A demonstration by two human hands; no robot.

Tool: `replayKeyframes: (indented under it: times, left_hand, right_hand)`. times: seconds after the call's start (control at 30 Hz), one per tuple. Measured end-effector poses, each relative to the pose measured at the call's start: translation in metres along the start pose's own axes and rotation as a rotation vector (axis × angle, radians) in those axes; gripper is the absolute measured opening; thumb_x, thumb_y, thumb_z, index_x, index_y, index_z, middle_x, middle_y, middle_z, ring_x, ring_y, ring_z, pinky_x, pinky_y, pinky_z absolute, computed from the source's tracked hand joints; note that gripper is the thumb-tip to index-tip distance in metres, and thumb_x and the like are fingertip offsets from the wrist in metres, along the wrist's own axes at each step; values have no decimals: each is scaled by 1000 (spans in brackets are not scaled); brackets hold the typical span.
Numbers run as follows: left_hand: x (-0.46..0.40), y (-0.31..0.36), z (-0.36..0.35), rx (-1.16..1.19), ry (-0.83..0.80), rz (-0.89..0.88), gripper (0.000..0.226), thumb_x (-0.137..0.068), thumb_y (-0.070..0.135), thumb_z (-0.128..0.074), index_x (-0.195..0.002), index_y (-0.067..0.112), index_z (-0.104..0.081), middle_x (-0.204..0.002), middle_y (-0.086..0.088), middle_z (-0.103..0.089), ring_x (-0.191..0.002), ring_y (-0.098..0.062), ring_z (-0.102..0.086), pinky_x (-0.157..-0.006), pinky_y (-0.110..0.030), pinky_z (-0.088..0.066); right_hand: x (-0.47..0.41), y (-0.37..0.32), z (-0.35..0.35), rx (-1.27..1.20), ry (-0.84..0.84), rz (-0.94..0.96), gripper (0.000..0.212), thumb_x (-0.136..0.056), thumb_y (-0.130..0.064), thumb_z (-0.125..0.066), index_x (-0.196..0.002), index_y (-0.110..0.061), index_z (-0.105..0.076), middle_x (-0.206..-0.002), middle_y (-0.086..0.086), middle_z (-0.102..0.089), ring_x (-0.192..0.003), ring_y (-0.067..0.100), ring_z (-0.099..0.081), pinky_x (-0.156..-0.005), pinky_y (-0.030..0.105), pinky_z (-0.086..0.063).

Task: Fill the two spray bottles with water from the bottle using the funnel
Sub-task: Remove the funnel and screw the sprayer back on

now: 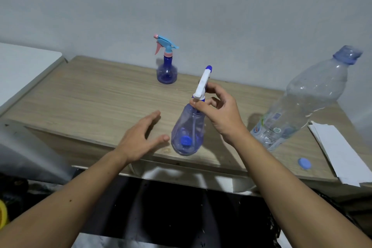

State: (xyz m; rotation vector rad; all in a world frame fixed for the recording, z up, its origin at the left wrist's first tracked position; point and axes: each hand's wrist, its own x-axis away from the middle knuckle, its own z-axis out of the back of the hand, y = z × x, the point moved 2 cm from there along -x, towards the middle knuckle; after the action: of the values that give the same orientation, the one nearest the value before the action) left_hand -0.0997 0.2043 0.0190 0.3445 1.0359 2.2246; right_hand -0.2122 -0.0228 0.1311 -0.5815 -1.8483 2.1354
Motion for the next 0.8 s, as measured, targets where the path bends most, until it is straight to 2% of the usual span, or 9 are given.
replayKeyframes:
  times: [0.07, 0.13, 0.27, 0.33, 0.4, 0.5, 0.6, 0.73, 0.8]
  left_hand:
    - [-8, 20, -8, 143, -18, -41, 122, -62, 93, -75, -163, 34, -42, -162, 15, -50, -143, 13, -46, -119, -17, -37]
    - [-21, 38, -13, 215, -22, -103, 117, -63, 77, -85, -162, 33, -43, -162, 16, -50, -140, 19, -45, -117, -13, -37]
    - [-45, 56, -22, 324, -95, -193, 106, -78, 57, -91, -166, 24, -40, -166, 10, -48, -150, -4, -48, -127, -41, -39]
    - [-52, 62, -29, 432, -148, -196, 94, -86, 34, -91, -165, 16, -42, -163, 4, -53, -151, -12, -49, -128, -46, -38]
    - [-59, 66, -37, 524, -173, -165, 81, -89, 23, -88, -159, 12, -49, -153, 1, -63, -145, -19, -58, -124, -46, -43]
    - [-75, 65, -42, 645, -163, -73, 72, -81, 25, -92, -145, 17, -62, -136, -3, -74, -129, -22, -70, -115, -46, -53]
    - [-97, 61, -41, 663, -88, -8, 79, -70, 30, -100, -140, 18, -66, -127, -4, -77, -119, -21, -75, -108, -48, -59]
    - [-127, 63, -34, 566, 52, 33, 90, -65, 29, -104, -145, 18, -64, -128, 7, -76, -118, -8, -73, -100, -29, -61]
    - [-140, 67, -33, 548, 101, 26, 91, -63, 30, -105, -144, 19, -64, -129, 10, -74, -118, -4, -71, -102, -26, -59]
  right_hand:
    - [-8, -1, -1, -17, 0, 20, 62, -80, -21, -89, -136, -21, -64, -128, 2, -70, -82, 14, -70, -87, 33, -61]
    - [-16, -2, -2, -44, 5, 29, 58, -78, -24, -88, -131, -21, -66, -128, 4, -70, -96, 28, -75, -91, 37, -62]
    - [-33, -5, 0, -139, 28, 15, 32, -81, -23, -80, -109, -13, -68, -100, 9, -75, -91, 24, -74, -85, 37, -61]
    - [-44, -4, 4, -165, 31, 17, 23, -85, -23, -78, -103, -11, -69, -94, 10, -77, -98, 31, -76, -94, 48, -60]
    - [-53, -3, 8, -198, 55, 26, 20, -84, -23, -78, -99, -11, -72, -95, 15, -75, -101, 31, -74, -97, 47, -57]
    - [-66, 0, 11, -195, 87, 38, 11, -84, -25, -80, -91, -17, -76, -91, 10, -71, -96, 25, -67, -92, 42, -53]
    - [-80, 6, 14, -168, 122, 45, 1, -92, -16, -78, -92, -17, -77, -89, 2, -71, -87, 16, -65, -86, 32, -53]
    - [-106, 7, 16, -117, 159, 49, 6, -94, -12, -77, -99, -15, -78, -91, 0, -75, -86, 12, -68, -85, 27, -56]
    - [-121, 8, 17, -88, 175, 64, 14, -91, -11, -81, -104, -12, -76, -87, -5, -75, -83, 8, -69, -80, 22, -55]
